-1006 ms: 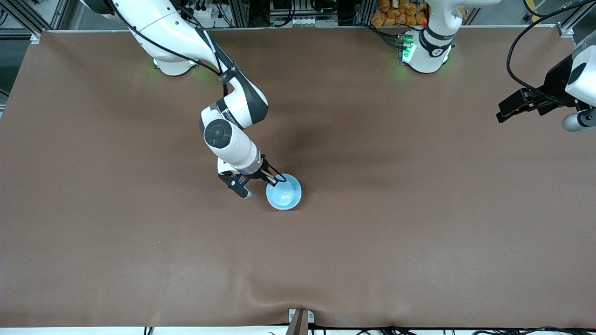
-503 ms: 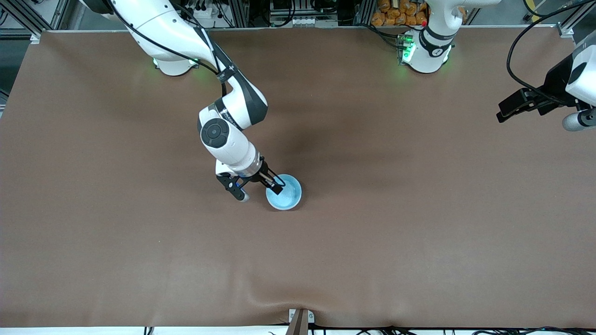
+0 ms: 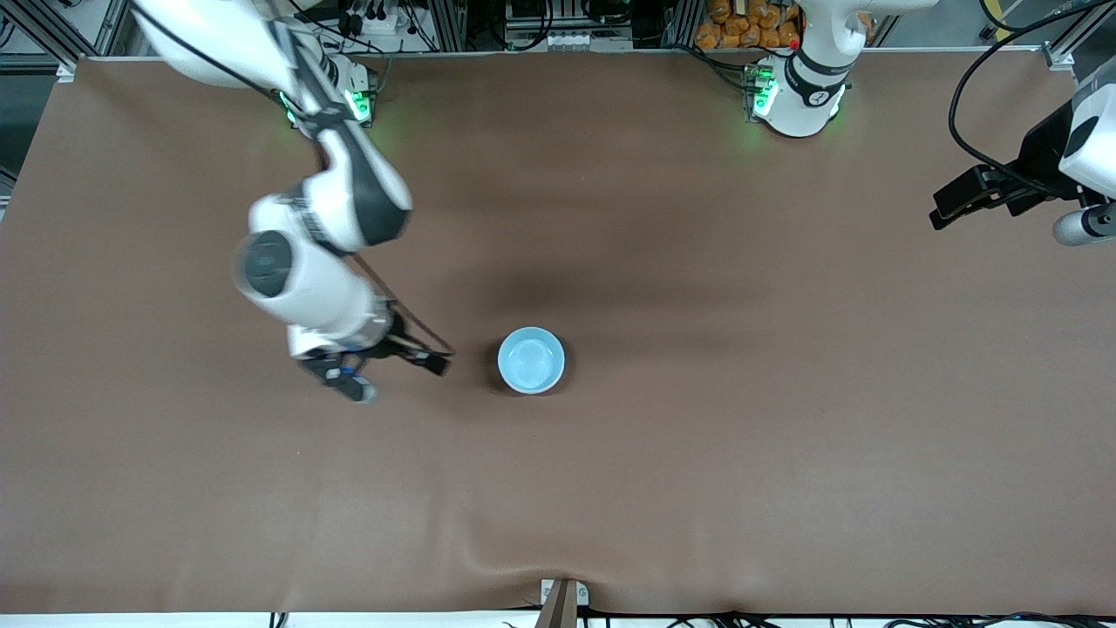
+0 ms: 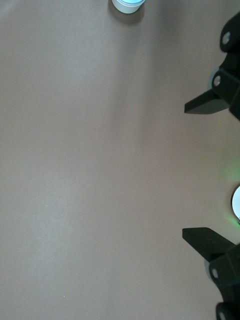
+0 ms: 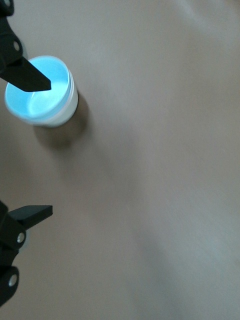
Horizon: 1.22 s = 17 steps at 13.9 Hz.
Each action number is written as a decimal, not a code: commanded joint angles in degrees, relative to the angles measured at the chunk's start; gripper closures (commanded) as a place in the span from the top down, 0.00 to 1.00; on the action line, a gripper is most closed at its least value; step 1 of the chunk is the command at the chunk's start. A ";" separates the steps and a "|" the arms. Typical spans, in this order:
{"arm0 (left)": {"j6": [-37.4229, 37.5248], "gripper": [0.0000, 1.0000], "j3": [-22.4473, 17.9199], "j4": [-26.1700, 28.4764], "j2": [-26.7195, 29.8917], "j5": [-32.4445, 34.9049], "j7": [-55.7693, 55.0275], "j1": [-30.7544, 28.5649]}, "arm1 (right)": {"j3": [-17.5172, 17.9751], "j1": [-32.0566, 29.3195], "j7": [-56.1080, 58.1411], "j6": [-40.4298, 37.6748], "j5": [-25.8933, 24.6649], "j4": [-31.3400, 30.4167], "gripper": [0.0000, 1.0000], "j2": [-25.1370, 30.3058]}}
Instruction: Stack pink and blue bowls on white bowl
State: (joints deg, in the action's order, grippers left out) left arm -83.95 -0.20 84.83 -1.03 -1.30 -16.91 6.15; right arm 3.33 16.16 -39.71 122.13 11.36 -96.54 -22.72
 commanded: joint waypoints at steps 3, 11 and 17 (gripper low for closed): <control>0.89 1.00 0.11 0.16 1.03 0.42 1.44 0.01 | 1.06 -10.07 15.16 -9.62 -0.37 -2.07 1.00 7.15; 0.80 1.00 0.11 0.16 0.86 0.51 1.44 0.44 | 0.19 -17.21 33.44 -17.96 -8.79 -6.03 1.00 20.34; 0.63 1.00 0.20 0.16 0.59 0.51 1.44 0.62 | -5.70 -19.66 46.39 -34.13 -9.69 5.47 1.00 21.05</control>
State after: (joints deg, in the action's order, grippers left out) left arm -83.92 -0.06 84.85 -1.03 -1.30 -16.91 6.68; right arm -2.75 -1.89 4.91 92.53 2.23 -95.51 -1.79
